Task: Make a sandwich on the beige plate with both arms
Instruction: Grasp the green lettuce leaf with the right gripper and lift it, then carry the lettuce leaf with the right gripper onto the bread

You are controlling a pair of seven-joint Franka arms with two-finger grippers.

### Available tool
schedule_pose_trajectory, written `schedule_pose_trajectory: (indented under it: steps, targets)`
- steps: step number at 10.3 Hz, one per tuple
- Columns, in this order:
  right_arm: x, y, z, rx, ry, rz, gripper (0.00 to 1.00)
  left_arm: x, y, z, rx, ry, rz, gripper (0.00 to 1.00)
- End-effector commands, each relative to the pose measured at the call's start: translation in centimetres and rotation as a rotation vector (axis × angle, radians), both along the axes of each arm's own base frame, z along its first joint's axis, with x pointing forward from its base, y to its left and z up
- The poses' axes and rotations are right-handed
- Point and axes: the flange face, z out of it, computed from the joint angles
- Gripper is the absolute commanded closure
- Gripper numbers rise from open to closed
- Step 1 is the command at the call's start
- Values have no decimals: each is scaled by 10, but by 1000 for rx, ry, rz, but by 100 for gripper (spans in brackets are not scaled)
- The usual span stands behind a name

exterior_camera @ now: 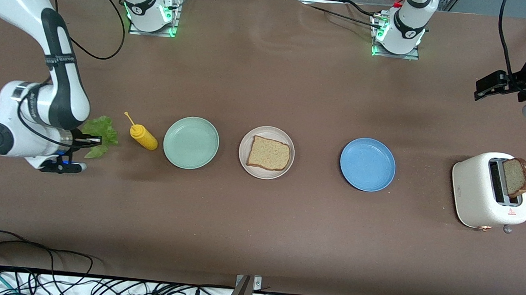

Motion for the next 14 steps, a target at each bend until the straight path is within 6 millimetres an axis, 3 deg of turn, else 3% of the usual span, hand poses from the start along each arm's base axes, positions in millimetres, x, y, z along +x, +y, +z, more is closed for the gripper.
schedule_pose_trajectory:
  steps: [1,3,5,7,10,14]
  targets:
    - [-6,4,50,-9,-18,23,100,-9,-4,5,-22,7,-19,0]
    - [-13,36,89,-24,6,-22,100,-9,-3,5,-22,9,-17,0]
    - [-8,98,113,-41,-34,-93,100,-5,0,-1,-24,20,-14,0]
    - [-18,168,116,-33,-41,-201,100,-1,1,-8,-23,32,-14,0]
    - [-24,268,105,-16,-99,-357,100,3,2,-13,-22,33,-11,0]
    - [-36,382,48,50,-172,-615,100,4,6,-13,-27,32,-5,0]
